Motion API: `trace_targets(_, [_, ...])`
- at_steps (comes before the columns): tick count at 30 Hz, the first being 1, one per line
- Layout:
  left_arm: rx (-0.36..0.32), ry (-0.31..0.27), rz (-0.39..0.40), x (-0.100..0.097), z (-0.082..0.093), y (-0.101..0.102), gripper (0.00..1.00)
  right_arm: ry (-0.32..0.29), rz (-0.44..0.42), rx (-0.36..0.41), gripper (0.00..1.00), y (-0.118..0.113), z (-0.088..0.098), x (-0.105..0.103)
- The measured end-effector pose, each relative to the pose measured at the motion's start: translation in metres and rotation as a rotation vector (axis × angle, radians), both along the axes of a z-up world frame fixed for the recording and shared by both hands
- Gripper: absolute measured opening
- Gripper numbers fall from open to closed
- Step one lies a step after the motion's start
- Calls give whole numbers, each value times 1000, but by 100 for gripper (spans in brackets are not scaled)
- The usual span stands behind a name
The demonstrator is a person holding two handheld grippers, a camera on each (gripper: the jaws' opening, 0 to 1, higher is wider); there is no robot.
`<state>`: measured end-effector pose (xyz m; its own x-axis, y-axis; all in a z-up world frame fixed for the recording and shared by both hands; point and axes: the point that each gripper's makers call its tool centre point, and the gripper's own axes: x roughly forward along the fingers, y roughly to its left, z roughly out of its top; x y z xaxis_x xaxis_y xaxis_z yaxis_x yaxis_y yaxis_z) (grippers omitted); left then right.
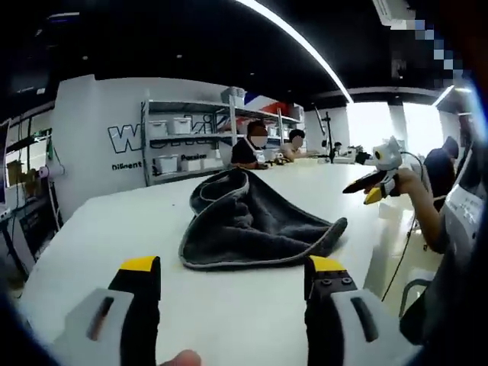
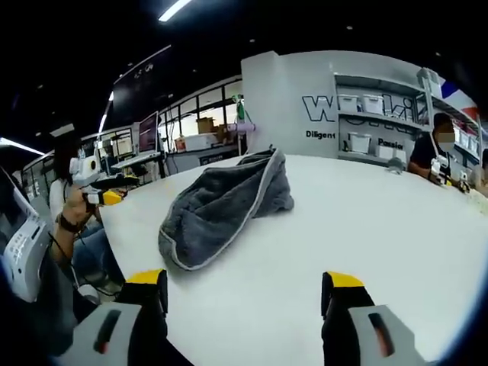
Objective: Fold the towel on the table until its edges align and the towel forms a compact rectangular stack.
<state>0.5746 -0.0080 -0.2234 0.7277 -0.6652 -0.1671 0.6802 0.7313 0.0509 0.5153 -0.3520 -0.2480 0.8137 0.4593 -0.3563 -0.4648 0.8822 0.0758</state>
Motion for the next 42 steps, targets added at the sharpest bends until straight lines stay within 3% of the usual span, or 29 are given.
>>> trace_targets(3, [-51,5,38,-5,-1,10,88,-26,-29,36,85,-3,5,1])
trace_targets(9, [-20,2,84,-11,-2,25,96,-29,-42,41,85,-5,5,3])
trace_targets(12, [-49,23,112,-8,1,31,99,-30,-28,45,85,1,5,1])
trace_targets(23, [-62,19,81,-1,14,22,99,-20,-36,29,86,-1,5,-4])
trace_targets(42, [-45,44,78,0,8,23,99,-7,-47,44,86,-4,0,-2])
